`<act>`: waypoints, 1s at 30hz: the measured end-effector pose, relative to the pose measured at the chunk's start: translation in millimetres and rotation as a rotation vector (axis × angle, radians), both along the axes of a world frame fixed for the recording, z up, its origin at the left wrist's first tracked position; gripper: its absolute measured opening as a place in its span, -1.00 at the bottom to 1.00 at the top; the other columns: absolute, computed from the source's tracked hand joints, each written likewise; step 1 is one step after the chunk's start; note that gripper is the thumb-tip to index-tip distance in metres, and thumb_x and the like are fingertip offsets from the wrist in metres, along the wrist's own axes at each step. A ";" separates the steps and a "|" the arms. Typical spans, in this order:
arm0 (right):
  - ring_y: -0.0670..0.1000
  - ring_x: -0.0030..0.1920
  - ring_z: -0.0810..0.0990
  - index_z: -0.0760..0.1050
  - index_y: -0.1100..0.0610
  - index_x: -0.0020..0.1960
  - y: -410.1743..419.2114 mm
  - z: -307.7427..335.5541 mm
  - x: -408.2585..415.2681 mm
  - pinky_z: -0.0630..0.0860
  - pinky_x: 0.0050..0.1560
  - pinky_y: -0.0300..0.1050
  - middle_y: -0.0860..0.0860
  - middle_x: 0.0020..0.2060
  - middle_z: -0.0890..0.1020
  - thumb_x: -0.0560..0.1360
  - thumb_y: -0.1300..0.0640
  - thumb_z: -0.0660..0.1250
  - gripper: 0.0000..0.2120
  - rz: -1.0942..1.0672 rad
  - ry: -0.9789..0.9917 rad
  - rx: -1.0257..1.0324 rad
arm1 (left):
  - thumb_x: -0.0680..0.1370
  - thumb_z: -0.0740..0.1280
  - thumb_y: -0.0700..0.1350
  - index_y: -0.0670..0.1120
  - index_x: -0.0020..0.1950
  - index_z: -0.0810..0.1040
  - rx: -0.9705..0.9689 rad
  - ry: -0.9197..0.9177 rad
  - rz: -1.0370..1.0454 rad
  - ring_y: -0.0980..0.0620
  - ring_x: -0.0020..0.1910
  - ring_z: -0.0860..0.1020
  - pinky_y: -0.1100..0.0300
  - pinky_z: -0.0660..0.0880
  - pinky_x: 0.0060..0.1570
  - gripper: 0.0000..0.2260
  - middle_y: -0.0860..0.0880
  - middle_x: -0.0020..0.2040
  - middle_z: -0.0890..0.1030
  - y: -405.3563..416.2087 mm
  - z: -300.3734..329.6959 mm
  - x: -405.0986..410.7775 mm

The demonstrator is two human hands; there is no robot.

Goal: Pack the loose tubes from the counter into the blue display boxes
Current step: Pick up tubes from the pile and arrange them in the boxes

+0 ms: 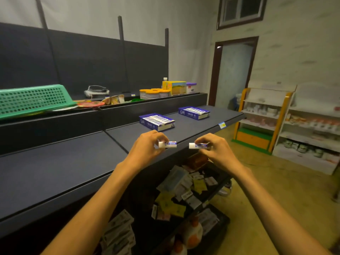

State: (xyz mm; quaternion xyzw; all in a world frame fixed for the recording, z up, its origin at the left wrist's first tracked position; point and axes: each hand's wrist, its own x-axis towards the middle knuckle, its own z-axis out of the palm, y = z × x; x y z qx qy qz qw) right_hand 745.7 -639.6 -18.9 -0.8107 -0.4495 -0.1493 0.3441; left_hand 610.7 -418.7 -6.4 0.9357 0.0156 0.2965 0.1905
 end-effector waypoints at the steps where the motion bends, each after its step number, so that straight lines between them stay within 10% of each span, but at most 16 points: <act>1: -0.11 -0.02 0.55 0.60 0.14 0.09 -2.7 0.5 16.0 0.45 -0.08 -0.47 0.00 0.00 0.61 0.44 0.30 0.44 -0.76 -0.010 0.000 -0.003 | 0.44 0.49 -0.14 0.00 0.05 0.63 -0.004 -0.005 -0.002 0.11 -0.07 0.55 0.09 0.58 -0.02 -0.79 0.02 0.01 0.59 -1.8 -1.3 18.4; 30: -0.06 -0.04 0.58 0.61 0.13 0.07 -31.3 15.5 460.2 0.41 -0.06 -0.48 0.01 -0.03 0.63 0.41 0.32 0.46 -0.74 0.195 -0.010 0.000 | 0.37 0.55 -0.14 0.00 0.02 0.62 -0.037 -0.028 0.225 0.07 -0.11 0.57 0.10 0.59 -0.09 -0.74 0.02 -0.02 0.61 -58.2 5.1 415.2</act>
